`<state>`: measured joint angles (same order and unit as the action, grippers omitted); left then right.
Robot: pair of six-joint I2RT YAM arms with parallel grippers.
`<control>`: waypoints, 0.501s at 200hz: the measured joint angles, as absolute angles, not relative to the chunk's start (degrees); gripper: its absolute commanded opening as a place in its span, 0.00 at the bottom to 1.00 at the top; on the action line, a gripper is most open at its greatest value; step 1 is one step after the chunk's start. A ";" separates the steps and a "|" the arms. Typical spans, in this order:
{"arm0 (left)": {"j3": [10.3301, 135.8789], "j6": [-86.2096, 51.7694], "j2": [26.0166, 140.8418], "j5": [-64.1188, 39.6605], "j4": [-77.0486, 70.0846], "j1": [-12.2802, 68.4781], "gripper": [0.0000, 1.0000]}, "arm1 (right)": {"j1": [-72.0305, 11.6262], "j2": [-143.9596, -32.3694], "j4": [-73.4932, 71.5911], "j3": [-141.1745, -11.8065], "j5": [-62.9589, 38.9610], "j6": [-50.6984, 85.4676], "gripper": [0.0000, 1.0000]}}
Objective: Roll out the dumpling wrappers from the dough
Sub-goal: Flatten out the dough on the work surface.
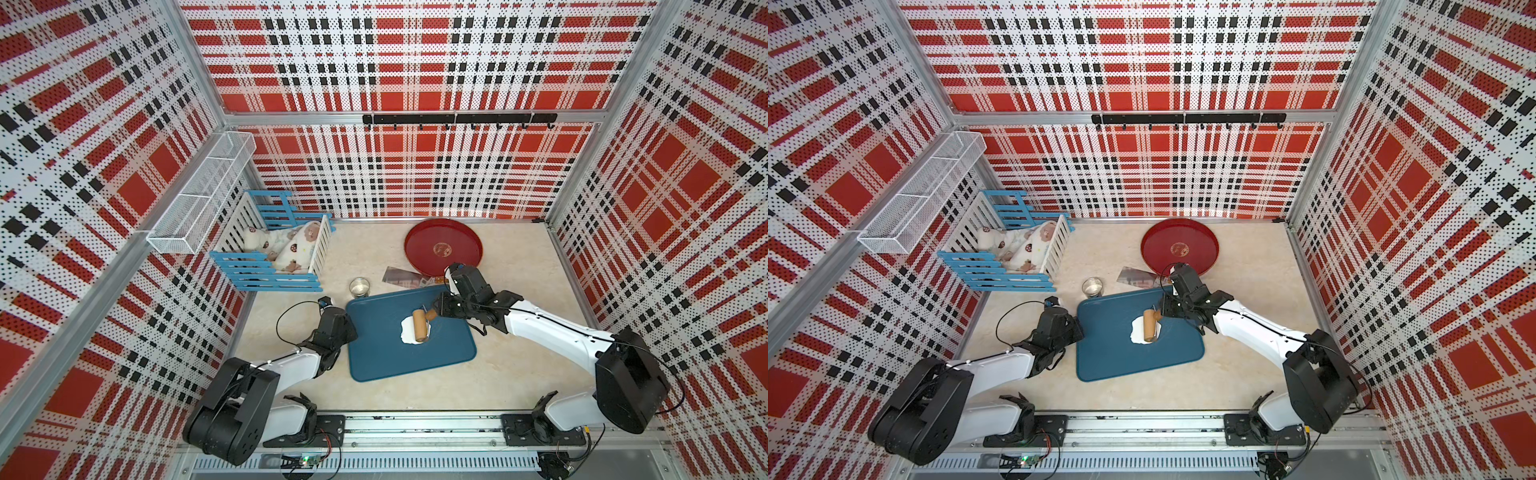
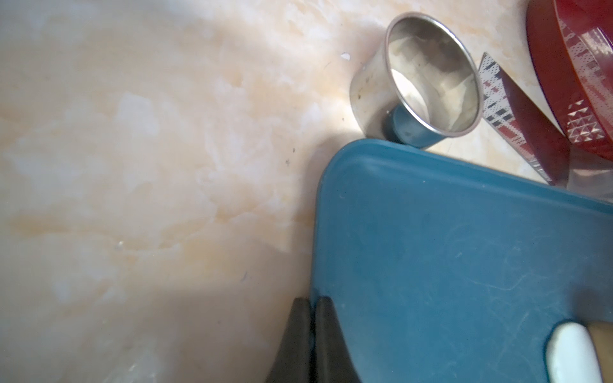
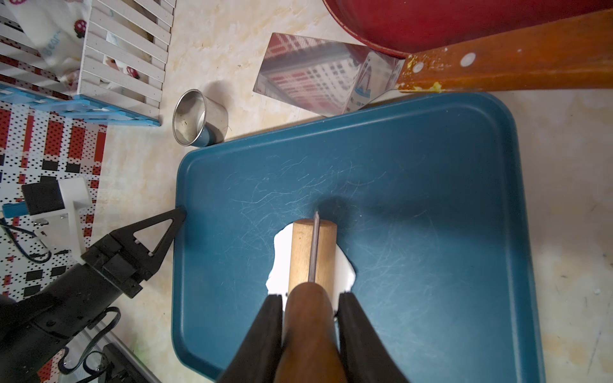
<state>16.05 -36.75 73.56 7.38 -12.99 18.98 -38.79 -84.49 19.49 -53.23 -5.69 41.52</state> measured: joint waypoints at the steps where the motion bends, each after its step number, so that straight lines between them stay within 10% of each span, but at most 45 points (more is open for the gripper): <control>1: 16.05 -36.75 73.56 7.38 -12.99 18.98 0.00 | -38.81 -84.49 19.51 -53.25 -5.67 41.52 0.00; 100: 16.05 -36.77 73.56 7.38 -12.99 19.00 0.00 | -40.25 -85.49 20.99 -55.07 -3.77 41.23 0.00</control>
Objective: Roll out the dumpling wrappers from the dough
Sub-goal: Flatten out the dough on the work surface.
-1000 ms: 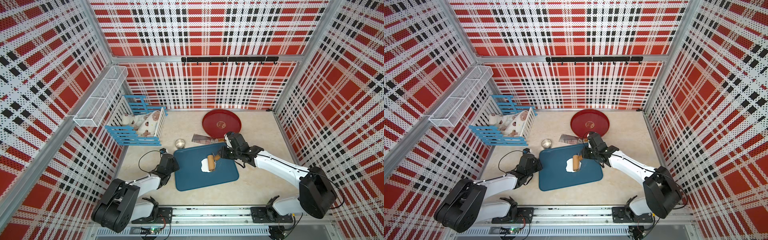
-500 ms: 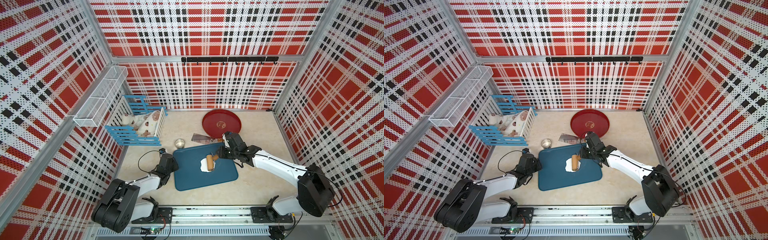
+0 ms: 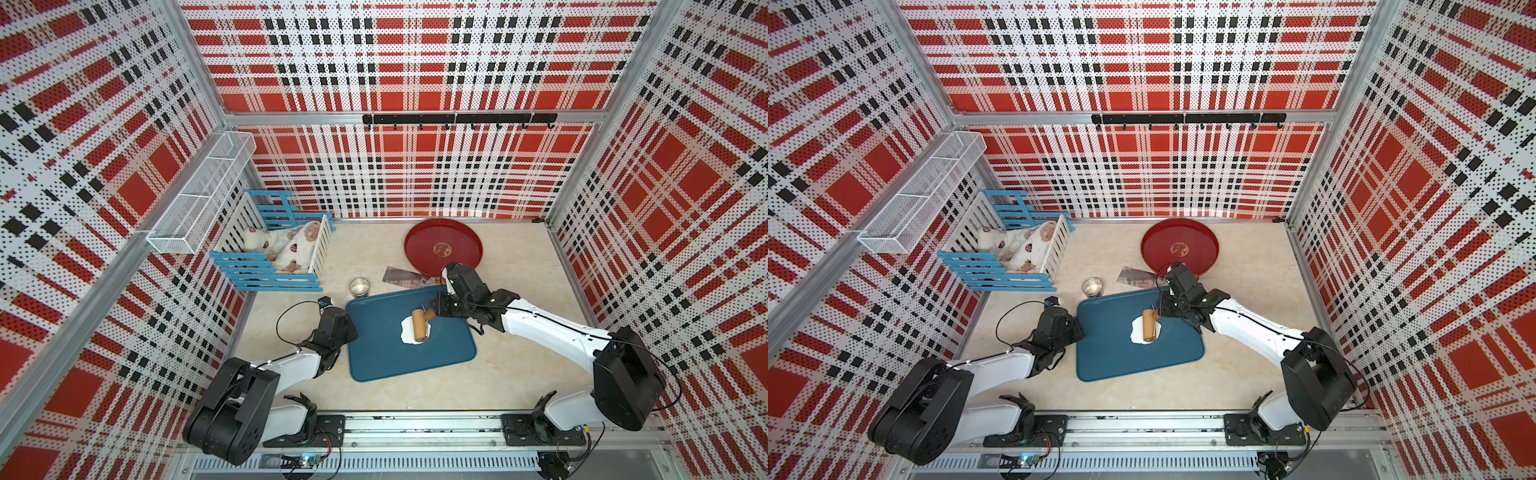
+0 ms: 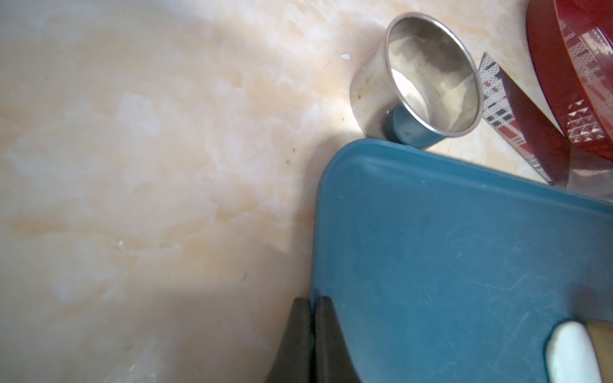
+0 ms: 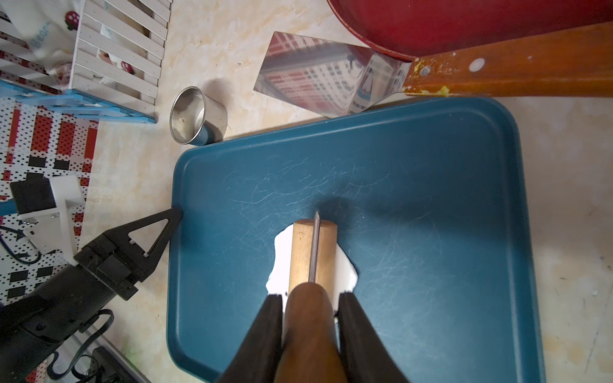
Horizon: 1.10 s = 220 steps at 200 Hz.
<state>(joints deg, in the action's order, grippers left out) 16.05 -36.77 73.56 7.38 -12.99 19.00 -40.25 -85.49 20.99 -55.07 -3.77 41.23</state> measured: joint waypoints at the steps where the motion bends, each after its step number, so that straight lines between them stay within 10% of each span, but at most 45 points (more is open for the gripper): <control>1: 16.05 -36.77 73.56 7.38 -13.02 19.00 0.00 | -40.27 -85.49 21.04 -55.09 -3.75 41.23 0.00; 220: 16.03 -37.63 74.61 5.52 -14.74 19.53 0.00 | -35.79 -83.05 31.64 -59.79 -6.50 36.82 0.00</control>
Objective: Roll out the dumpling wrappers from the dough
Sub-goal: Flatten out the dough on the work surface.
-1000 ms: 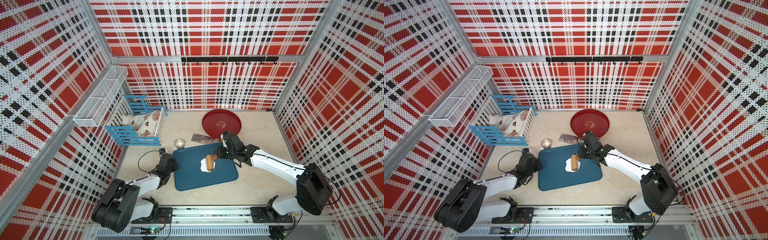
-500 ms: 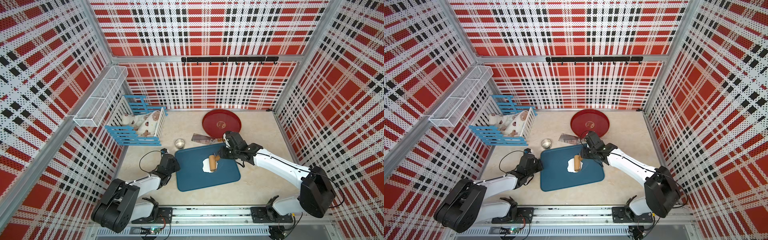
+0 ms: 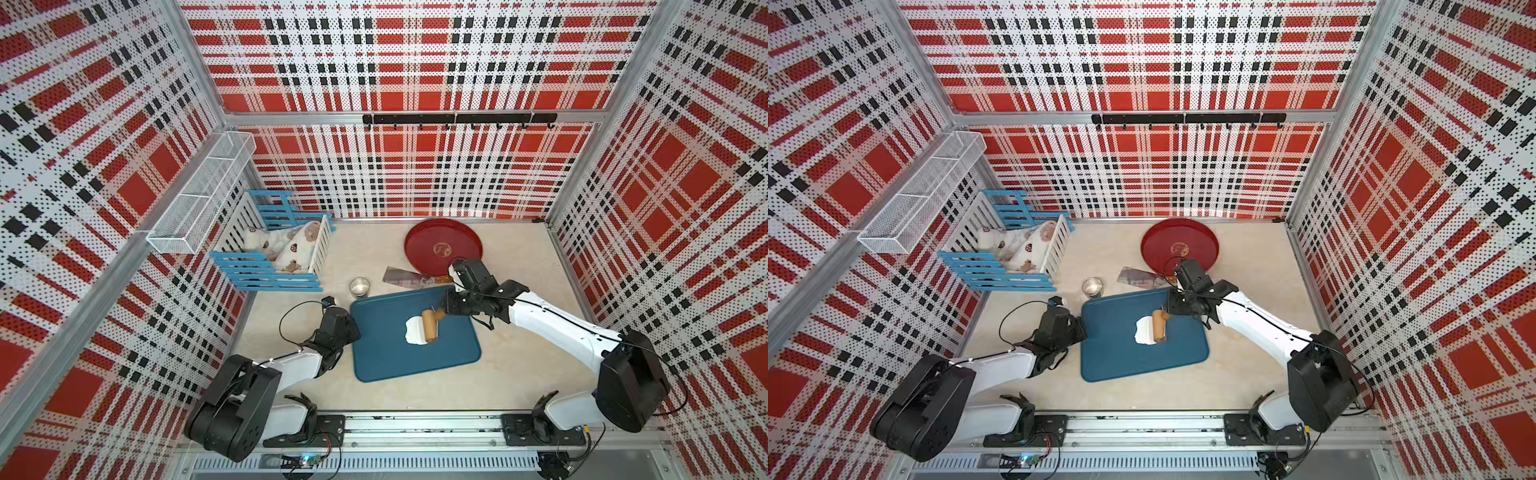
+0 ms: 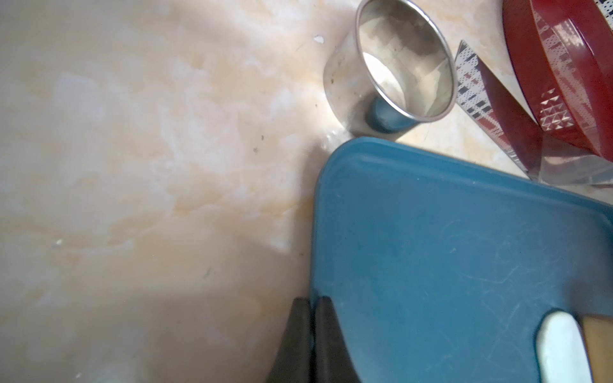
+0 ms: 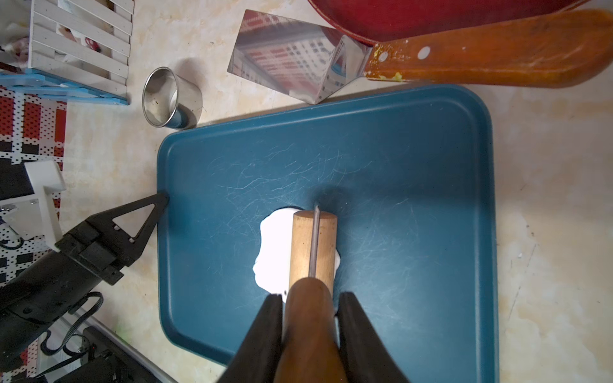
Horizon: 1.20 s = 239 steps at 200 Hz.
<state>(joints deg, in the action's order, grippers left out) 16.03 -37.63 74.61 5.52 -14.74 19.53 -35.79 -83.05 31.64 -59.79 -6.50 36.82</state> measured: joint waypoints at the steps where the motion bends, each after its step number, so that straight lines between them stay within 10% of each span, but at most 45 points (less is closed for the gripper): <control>1: 16.03 -37.63 74.61 5.52 -14.74 19.53 0.00 | -35.79 -83.07 31.64 -59.79 -6.57 36.80 0.00; 239: 16.12 -37.43 75.40 6.44 -15.64 20.08 0.00 | -45.23 -89.97 35.77 -66.52 2.74 36.03 0.00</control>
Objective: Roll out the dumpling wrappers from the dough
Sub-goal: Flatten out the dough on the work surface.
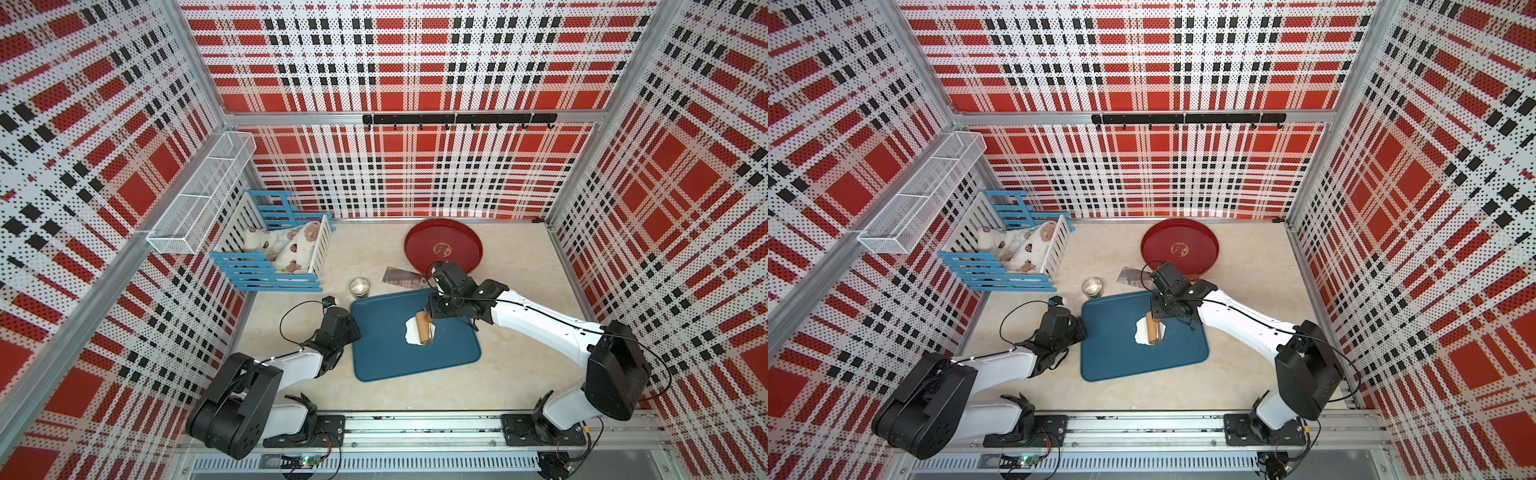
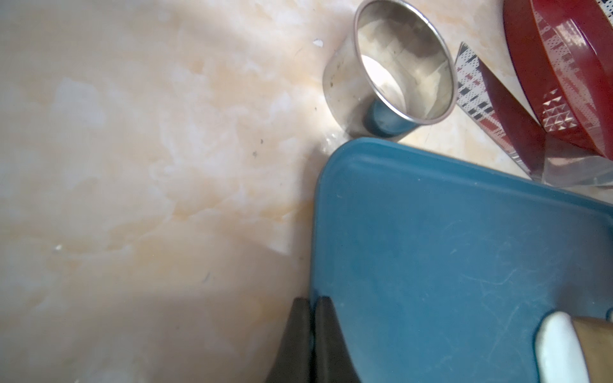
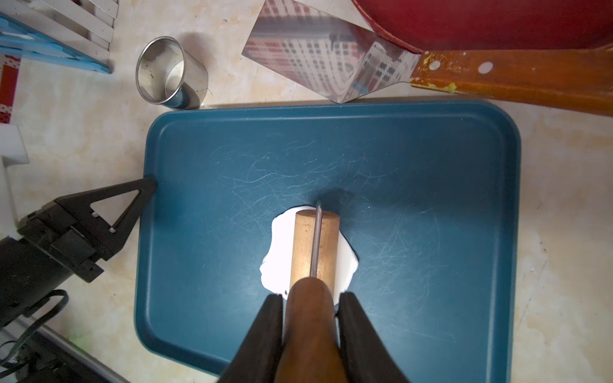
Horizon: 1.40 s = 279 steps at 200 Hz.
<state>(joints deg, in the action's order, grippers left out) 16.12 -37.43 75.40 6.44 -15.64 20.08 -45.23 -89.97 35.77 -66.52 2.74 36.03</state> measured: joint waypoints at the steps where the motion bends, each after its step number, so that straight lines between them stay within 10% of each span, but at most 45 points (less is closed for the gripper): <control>1: 16.12 -37.43 75.40 6.46 -15.64 20.08 0.00 | -45.36 -90.08 35.88 -66.65 2.87 35.92 0.00; 279: 16.23 -37.41 75.33 6.68 -15.42 20.16 0.00 | -50.06 -92.86 43.00 -75.05 5.72 22.90 0.00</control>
